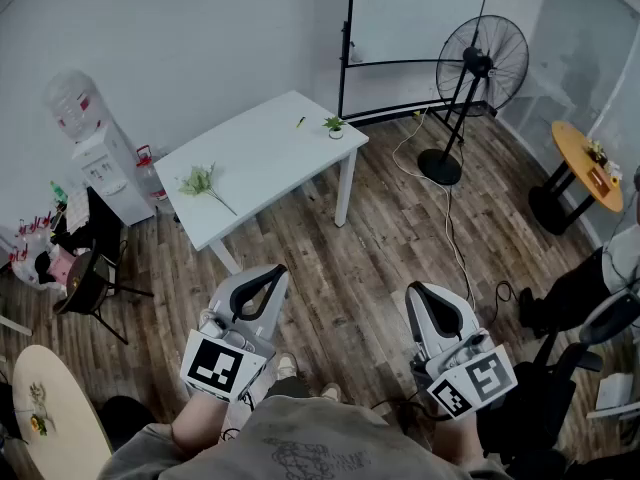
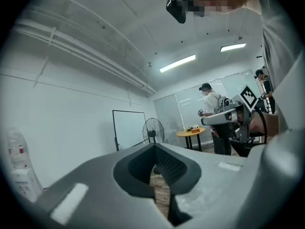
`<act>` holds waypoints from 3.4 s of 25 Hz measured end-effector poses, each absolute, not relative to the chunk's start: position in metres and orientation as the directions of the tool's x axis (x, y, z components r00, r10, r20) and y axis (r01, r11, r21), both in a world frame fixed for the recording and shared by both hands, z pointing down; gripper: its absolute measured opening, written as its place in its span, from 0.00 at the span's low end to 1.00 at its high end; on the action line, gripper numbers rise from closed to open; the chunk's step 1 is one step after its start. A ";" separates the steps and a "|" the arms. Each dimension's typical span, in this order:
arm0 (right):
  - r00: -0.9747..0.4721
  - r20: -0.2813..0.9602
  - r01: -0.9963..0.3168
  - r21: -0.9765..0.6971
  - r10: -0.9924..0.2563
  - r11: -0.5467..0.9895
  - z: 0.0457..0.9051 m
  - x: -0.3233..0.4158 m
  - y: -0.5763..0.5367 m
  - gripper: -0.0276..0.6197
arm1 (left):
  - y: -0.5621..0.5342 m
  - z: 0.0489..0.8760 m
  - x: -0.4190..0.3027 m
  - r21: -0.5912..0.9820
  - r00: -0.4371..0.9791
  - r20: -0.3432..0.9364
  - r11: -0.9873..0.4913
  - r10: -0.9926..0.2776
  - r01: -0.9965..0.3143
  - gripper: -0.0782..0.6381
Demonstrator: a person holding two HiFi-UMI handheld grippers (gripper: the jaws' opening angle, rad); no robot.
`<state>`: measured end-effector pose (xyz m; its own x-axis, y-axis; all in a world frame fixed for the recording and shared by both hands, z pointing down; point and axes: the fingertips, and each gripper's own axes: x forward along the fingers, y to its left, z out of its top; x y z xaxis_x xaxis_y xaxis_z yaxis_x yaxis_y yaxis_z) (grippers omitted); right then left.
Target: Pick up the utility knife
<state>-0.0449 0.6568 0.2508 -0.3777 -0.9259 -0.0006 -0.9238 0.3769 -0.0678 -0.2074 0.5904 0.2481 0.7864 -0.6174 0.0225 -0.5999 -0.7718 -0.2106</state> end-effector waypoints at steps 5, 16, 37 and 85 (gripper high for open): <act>-0.393 -0.018 -0.916 -0.083 -0.919 0.393 0.252 -0.042 0.659 0.09 | 0.591 0.253 -0.202 -0.177 0.775 0.048 -0.769 -0.630 -0.614 0.11; -0.394 0.012 -0.917 -0.077 -0.919 0.392 0.262 -0.029 0.662 0.09 | 0.596 0.252 -0.188 -0.154 0.782 0.044 -0.778 -0.621 -0.609 0.11; -0.414 0.107 -0.910 -0.047 -0.904 0.412 0.299 -0.017 0.628 0.09 | 0.549 0.265 -0.203 -0.175 0.649 0.017 -0.642 -0.760 -0.747 0.39; -0.394 0.203 -0.919 -0.064 -0.897 0.389 0.336 0.060 0.155 0.09 | 0.088 0.282 -0.145 -0.183 0.602 0.105 -0.611 -0.791 -0.770 0.36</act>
